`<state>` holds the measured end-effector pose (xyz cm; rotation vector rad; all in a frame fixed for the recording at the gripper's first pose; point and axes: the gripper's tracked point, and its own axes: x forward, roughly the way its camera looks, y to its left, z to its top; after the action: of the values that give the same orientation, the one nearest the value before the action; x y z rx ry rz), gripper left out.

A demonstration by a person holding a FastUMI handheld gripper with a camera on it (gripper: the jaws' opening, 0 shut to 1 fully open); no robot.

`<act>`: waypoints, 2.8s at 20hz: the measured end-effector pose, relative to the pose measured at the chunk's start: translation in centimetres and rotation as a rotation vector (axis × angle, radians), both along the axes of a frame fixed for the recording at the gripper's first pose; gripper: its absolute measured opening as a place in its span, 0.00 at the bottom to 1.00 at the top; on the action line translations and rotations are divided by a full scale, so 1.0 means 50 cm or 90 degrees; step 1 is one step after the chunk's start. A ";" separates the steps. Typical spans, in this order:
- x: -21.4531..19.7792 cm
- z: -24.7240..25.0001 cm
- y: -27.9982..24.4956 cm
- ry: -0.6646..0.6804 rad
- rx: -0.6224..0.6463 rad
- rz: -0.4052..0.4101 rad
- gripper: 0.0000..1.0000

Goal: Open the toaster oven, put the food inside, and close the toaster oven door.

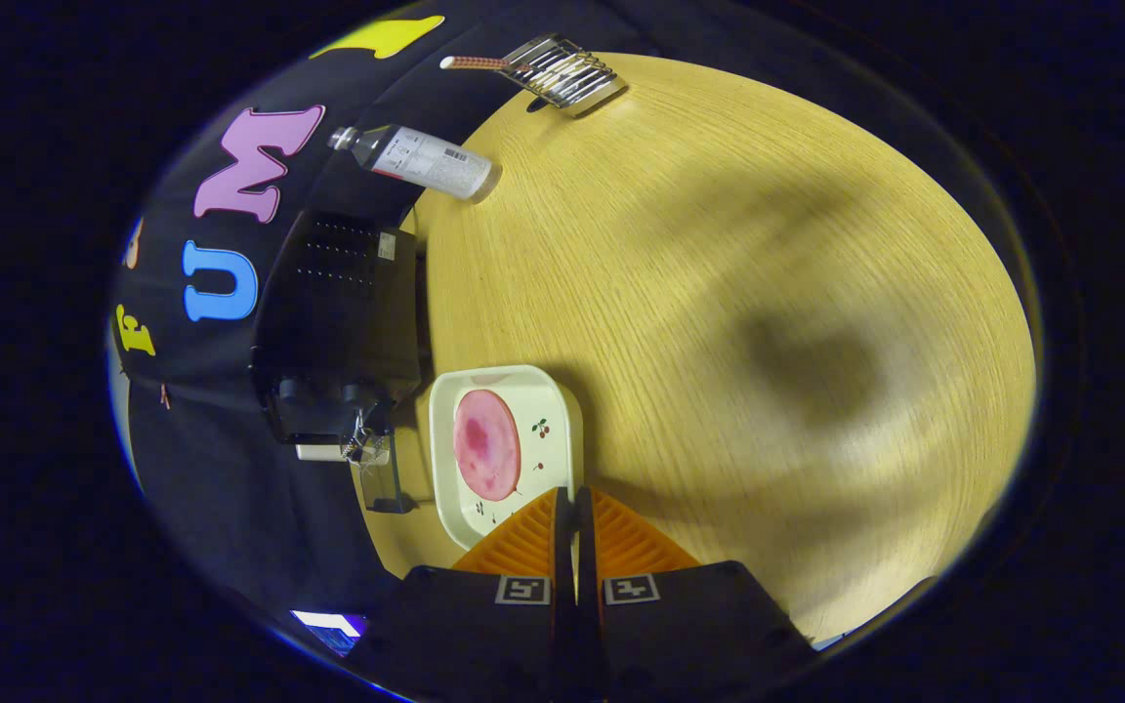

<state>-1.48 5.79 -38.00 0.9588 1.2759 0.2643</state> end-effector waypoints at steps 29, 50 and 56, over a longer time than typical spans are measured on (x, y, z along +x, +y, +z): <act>0.052 0.220 0.471 0.026 0.016 -0.242 0.06; 0.218 0.188 0.673 0.108 0.010 -0.568 0.06; 0.228 0.209 0.684 0.097 0.082 -0.572 0.29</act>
<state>9.92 40.00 -27.55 1.5822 0.8541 -0.4391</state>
